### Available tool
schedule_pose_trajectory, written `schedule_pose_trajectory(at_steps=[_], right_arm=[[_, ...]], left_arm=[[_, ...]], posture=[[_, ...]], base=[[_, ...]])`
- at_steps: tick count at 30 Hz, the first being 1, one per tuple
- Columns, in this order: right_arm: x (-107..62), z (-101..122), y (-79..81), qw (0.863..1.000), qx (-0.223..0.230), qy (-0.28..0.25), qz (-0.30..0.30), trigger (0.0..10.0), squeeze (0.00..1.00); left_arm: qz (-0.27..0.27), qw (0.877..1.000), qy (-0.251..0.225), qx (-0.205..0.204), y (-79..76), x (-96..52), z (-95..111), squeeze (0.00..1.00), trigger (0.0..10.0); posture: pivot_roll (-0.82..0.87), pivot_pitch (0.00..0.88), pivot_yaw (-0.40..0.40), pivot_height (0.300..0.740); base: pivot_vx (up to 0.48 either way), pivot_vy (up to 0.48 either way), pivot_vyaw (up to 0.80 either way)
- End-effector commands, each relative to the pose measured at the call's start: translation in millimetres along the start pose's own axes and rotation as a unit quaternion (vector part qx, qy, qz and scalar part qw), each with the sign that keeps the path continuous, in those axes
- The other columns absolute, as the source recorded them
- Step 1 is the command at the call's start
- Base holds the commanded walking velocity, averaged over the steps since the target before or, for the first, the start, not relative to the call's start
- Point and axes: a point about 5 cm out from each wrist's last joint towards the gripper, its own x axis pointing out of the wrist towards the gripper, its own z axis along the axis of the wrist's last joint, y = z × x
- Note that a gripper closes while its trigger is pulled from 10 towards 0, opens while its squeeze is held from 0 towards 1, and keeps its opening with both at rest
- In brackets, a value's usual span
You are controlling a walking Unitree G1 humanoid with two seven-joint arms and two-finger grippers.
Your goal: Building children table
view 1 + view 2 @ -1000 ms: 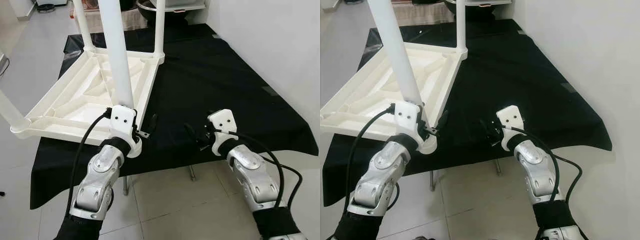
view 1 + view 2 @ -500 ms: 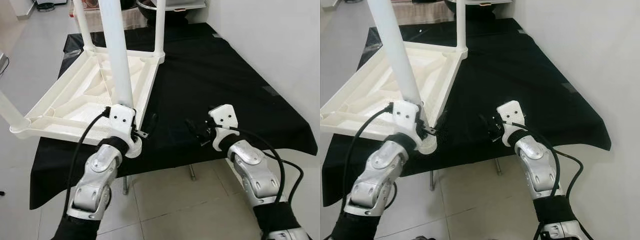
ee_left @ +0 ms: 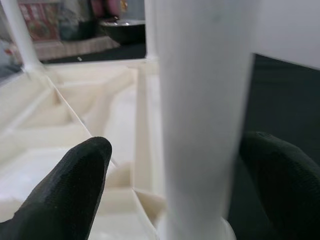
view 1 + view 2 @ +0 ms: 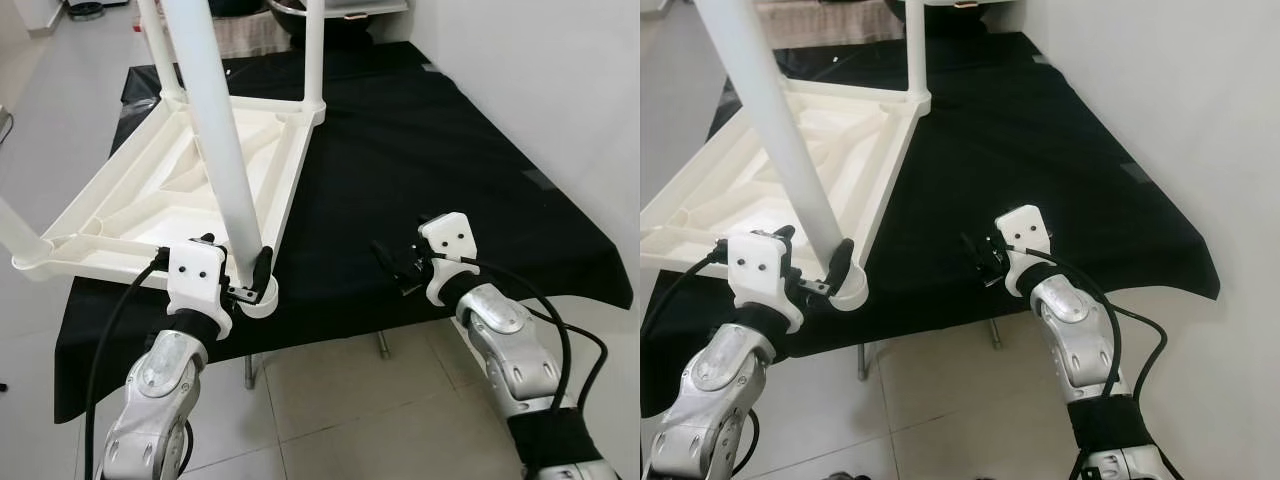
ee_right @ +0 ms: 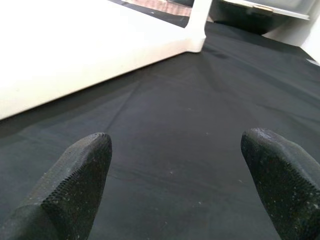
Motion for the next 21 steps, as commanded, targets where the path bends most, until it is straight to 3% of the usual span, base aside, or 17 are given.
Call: schedule_pose_trajectory(at_steps=[1,3,4,11,14,17,21], right_arm=[[-2.5,-3,-0.2,1.0,0.004,-0.001,0.0,10.0,0.0],[-2.0,-3,0.0,1.0,0.004,-0.001,0.001,10.0,0.0],[-1.1,-3,0.5,1.0,0.004,-0.002,0.002,10.0,0.0],[-0.5,-2,-1.4,1.0,0.002,-0.002,0.0,10.0,0.0],[-0.7,-3,-2.3,1.0,0.002,-0.001,-0.001,10.0,0.0],[-0.4,-3,-1.7,1.0,0.002,-0.001,-0.001,10.0,0.0],[0.3,-3,0.6,1.0,0.002,-0.001,0.0,10.0,0.0]], left_arm=[[-0.021,1.0,0.01,-0.014,-4.3,-7.2,-2,0.0,10.0],[-0.051,0.998,0.019,-0.029,-9.4,-13.1,-3,0.0,10.0],[-0.09,0.995,0.031,-0.042,-17.1,-22.3,-4,0.0,10.0],[-0.17,0.98,0.075,-0.076,-37.2,-46.4,-11,0.0,10.0],[-0.198,0.973,0.09,-0.08,-43.1,-50.2,-14,0.0,10.0],[-0.213,0.968,0.097,-0.089,-47.0,-46.8,-16,0.0,10.0],[-0.196,0.973,0.078,-0.093,-46.0,-29.9,-13,0.0,10.0]], posture=[[0.08,0.154,-0.027,0.74],[0.08,0.153,-0.028,0.74],[0.08,0.152,-0.028,0.74],[0.08,0.151,-0.026,0.74],[0.08,0.15,-0.028,0.74],[0.08,0.149,-0.029,0.74],[0.07,0.145,-0.032,0.74]], base=[[0.0,0.0,0.0],[0.0,0.0,0.0],[0.0,0.0,0.0],[0.0,0.0,0.0],[0.0,0.0,0.0],[0.0,0.0,0.0],[0.0,-0.454,0.0]])
